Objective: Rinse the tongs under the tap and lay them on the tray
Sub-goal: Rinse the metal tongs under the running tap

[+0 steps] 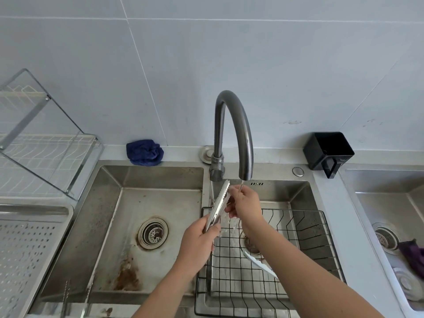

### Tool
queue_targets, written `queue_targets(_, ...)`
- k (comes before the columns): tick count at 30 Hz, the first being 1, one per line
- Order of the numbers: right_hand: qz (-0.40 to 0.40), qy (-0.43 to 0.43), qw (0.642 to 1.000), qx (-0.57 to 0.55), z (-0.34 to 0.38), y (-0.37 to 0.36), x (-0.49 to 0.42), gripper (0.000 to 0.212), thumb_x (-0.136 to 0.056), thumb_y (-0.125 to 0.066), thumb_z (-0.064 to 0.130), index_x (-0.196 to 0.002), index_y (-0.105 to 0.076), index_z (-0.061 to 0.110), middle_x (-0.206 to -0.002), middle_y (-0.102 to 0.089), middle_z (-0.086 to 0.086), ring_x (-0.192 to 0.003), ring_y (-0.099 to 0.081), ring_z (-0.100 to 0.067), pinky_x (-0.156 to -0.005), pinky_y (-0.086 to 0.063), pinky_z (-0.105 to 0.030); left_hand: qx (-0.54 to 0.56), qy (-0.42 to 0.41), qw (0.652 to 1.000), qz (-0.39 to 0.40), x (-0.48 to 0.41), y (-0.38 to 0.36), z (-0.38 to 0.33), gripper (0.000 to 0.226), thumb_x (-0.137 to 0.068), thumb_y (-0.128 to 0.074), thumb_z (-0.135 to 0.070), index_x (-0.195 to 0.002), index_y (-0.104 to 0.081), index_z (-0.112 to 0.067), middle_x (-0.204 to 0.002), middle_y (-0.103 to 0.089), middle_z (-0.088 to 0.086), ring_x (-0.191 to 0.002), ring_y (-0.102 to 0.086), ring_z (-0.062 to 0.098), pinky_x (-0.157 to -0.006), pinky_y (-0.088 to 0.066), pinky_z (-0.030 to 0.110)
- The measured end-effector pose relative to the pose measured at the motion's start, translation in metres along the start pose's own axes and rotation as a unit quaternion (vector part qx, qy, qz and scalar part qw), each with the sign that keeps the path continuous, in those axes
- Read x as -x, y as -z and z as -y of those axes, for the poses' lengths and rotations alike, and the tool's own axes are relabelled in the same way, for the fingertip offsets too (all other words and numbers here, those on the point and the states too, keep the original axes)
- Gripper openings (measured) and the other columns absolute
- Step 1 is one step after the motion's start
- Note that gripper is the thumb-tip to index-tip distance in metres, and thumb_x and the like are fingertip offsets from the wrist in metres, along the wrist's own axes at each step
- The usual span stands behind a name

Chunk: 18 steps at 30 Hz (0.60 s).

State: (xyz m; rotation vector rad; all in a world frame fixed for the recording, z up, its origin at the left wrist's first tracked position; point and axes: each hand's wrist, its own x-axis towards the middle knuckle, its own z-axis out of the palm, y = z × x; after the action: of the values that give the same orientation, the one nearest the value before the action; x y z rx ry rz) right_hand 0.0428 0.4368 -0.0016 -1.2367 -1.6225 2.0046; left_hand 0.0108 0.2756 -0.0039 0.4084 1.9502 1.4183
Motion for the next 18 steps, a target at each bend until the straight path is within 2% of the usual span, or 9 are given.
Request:
queue_targets(2,0.026,0.013,1.000,-0.009,0.001,-0.001,0.004,0.011,-0.097,-0.058,0.005,-0.096,-0.066,0.012,-0.061,-0.066,0.002,-0.050,-0.057,-0.015,-0.043,-0.047,-0.027,0.006,0.006,1.000,-0.003,-0.001,0.001,-0.001,0.024,-0.097,-0.061,-0.018,-0.089,-0.073,-0.037,-0.055,-0.053,-0.010,-0.048,-0.051,0.011,-0.043,-0.038,0.017)
queue_targets(5,0.073,0.001,0.997,-0.008,-0.006,-0.004,0.015,0.020,-0.091,-0.059,0.001,-0.103,-0.064,0.016,-0.068,-0.070,-0.002,-0.051,-0.059,-0.017,-0.042,-0.046,-0.028,0.022,0.020,1.000,-0.003,-0.001,0.003,-0.001,0.031,-0.096,-0.061,-0.020,-0.077,-0.072,-0.041,-0.060,-0.056,-0.003,-0.047,-0.053,0.015,-0.038,-0.036,0.020)
queue_targets(7,0.047,-0.009,0.999,-0.004,-0.003,0.001,0.012,0.009,-0.098,-0.056,0.010,-0.095,-0.064,0.012,-0.065,-0.069,-0.003,-0.048,-0.059,-0.019,-0.039,-0.043,-0.028,0.023,0.023,0.999,0.008,0.002,0.003,-0.001,0.019,-0.091,-0.061,-0.028,-0.080,-0.072,-0.038,-0.069,-0.062,-0.002,-0.048,-0.056,0.016,-0.038,-0.036,0.020)
queue_targets(10,0.015,-0.003,1.000,-0.011,0.003,0.009,0.004,0.024,-0.104,-0.053,0.018,-0.088,-0.066,0.007,-0.064,-0.068,-0.006,-0.047,-0.058,-0.019,-0.039,-0.045,-0.028,0.028,0.028,0.999,0.015,0.004,0.001,0.000,0.011,-0.087,-0.062,-0.034,-0.084,-0.072,-0.031,-0.074,-0.066,-0.002,-0.049,-0.057,0.017,-0.037,-0.035,0.023)
queue_targets(13,0.086,-0.014,0.993,-0.075,-0.005,0.006,0.012,0.011,-0.101,-0.059,0.011,-0.105,-0.070,0.009,-0.080,-0.074,-0.008,-0.054,-0.058,-0.016,-0.047,-0.050,-0.027,0.052,0.043,0.998,0.003,0.001,0.003,-0.002,0.013,-0.094,-0.061,-0.024,-0.089,-0.073,-0.027,-0.074,-0.069,-0.001,-0.048,-0.057,0.019,-0.035,-0.033,0.025)
queue_targets(15,0.132,-0.042,0.981,-0.135,-0.009,0.005,0.016,0.014,-0.100,-0.063,0.016,-0.113,-0.068,0.012,-0.088,-0.075,-0.010,-0.057,-0.059,-0.015,-0.049,-0.049,-0.026,0.098,0.066,0.993,0.004,-0.001,0.006,-0.004,0.013,-0.098,-0.061,-0.021,-0.099,-0.073,-0.022,-0.075,-0.071,0.003,-0.048,-0.057,0.021,-0.036,-0.034,0.024)
queue_targets(18,0.147,-0.059,0.973,-0.167,-0.002,0.009,0.011,0.024,-0.097,-0.064,0.037,-0.101,-0.064,0.013,-0.082,-0.070,-0.008,-0.053,-0.050,-0.014,-0.045,-0.037,-0.024,0.166,0.108,0.980,0.026,-0.002,0.007,-0.005,0.022,-0.100,-0.058,-0.026,-0.106,-0.069,-0.008,-0.073,-0.070,0.013,-0.044,-0.052,0.023,-0.038,-0.034,0.023)
